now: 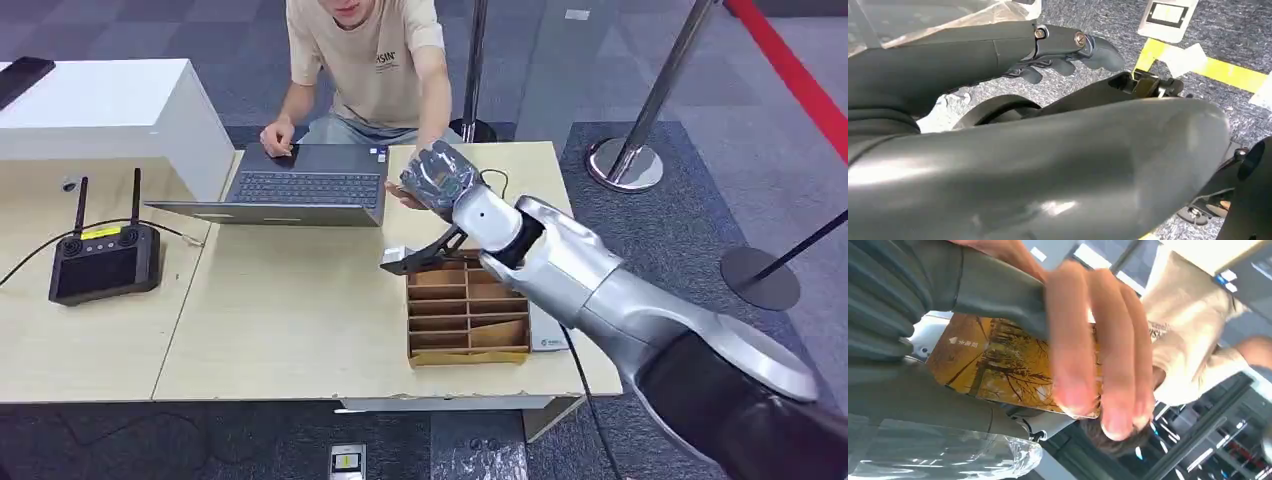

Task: Pass the card to the sensor for recognition and then transmit it.

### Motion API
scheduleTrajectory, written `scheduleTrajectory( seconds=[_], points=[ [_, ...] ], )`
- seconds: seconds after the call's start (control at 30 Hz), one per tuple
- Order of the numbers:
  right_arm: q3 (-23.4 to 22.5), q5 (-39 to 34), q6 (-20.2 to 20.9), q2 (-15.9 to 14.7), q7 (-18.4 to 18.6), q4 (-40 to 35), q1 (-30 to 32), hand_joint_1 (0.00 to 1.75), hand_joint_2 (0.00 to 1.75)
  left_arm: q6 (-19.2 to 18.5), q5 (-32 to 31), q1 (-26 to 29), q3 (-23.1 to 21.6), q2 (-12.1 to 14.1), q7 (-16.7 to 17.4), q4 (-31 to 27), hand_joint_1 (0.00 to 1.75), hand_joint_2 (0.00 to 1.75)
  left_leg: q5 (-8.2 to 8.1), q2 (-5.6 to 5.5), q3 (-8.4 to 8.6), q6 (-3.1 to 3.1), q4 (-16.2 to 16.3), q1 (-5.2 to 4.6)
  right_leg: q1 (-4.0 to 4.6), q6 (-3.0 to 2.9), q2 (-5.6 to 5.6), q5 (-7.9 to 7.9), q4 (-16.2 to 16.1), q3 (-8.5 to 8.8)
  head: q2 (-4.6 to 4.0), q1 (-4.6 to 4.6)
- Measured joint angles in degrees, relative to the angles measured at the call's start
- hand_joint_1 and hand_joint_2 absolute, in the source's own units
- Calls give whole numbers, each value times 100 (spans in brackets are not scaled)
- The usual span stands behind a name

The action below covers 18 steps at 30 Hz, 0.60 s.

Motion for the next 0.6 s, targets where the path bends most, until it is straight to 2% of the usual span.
scheduleTrajectory(
  seconds=[0.17,0.2,0.23,0.27,0.3,0.6],
  points=[
    [99,-11,37,-2,13,193,-35,175,175,-2,-2,0,0,0,0,0,0,0,0,0,0,0,1,0,0,0,0,0,0,-1,0,0],
    [121,-22,55,-4,15,237,-39,31,175,-2,-7,0,0,0,0,0,0,0,0,0,0,0,1,0,0,0,0,0,0,-1,0,0],
    [143,-26,78,-4,17,283,-43,0,175,-2,-11,-1,0,0,0,0,0,0,0,1,1,0,1,0,0,0,1,0,0,-1,0,0],
    [160,-26,98,-7,24,320,-44,0,175,-2,-13,-2,0,0,0,0,0,0,0,1,1,0,1,0,0,0,1,0,0,0,0,0],
    [180,-20,120,-7,31,357,-43,0,0,-2,-17,-2,0,0,0,0,0,0,0,1,1,0,1,0,0,0,1,0,0,0,0,0],
    [219,-291,46,-28,160,626,-44,0,0,2,-24,-1,0,0,24,0,0,0,0,1,2,0,1,0,0,0,1,0,0,-1,0,0]
  ],
)
